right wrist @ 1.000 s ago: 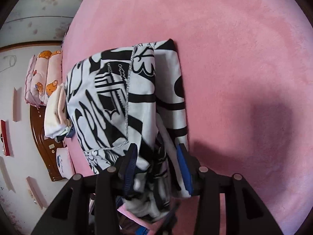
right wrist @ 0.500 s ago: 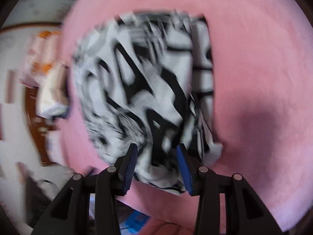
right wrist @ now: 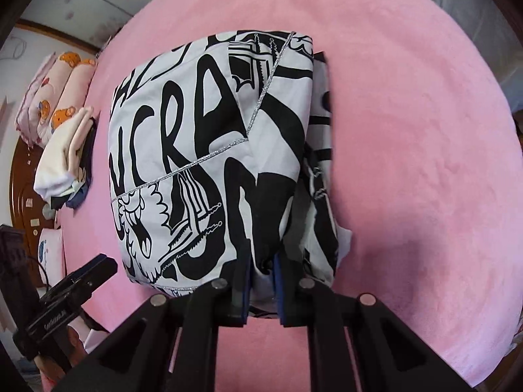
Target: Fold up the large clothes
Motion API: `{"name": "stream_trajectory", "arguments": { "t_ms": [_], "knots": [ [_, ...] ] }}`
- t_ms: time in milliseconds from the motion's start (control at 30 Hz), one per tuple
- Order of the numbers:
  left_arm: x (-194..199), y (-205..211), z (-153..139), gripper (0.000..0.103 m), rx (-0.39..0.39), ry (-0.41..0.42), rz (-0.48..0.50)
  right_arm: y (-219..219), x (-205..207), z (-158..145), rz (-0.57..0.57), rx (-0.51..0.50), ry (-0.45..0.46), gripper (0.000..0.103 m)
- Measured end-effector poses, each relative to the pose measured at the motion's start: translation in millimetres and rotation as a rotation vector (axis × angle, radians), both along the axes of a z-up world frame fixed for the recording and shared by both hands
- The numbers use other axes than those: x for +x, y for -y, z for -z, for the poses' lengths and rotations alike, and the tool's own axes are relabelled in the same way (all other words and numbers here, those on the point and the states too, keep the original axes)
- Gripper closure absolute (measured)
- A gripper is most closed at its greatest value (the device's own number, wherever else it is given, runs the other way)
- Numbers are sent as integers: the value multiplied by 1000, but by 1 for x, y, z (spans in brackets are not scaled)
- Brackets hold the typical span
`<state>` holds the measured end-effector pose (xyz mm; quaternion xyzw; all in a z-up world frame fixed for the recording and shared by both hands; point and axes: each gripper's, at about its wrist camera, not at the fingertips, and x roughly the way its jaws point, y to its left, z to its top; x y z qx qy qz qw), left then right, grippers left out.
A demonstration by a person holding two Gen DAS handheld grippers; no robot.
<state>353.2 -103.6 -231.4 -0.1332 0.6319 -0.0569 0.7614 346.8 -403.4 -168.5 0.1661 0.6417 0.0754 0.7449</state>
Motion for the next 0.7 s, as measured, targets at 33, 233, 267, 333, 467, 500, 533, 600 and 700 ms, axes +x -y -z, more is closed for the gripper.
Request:
{"name": "stream_trajectory", "arguments": {
  "t_ms": [33,233,267,333,467,500,533,600,700],
  "knots": [
    [-1,0,4,55,-16,-9,2,1,-3,-1,7,-13,13,93],
    [-2,-3,36,70,-88,-61,-20,-3,-11,14,25,-107,42,93],
    [-1,-3,41,73,-89,-65,-28,-4,-12,17,28,-106,39,93],
    [1,-5,52,83,-84,-79,-37,-5,-12,22,15,-136,59,93],
    [3,-9,70,95,-91,-100,-64,-18,-14,38,-29,-238,96,91],
    [2,-11,73,99,-87,-95,-75,-20,-13,40,-31,-252,106,90],
    [0,-14,76,101,-85,-83,-78,-21,-13,40,-27,-258,118,90],
    [-5,-19,78,102,-88,-52,-83,-19,-14,38,-11,-258,138,90],
    [-10,-19,72,102,-79,-29,-92,-19,-18,27,-5,-257,164,84]
  ]
}}
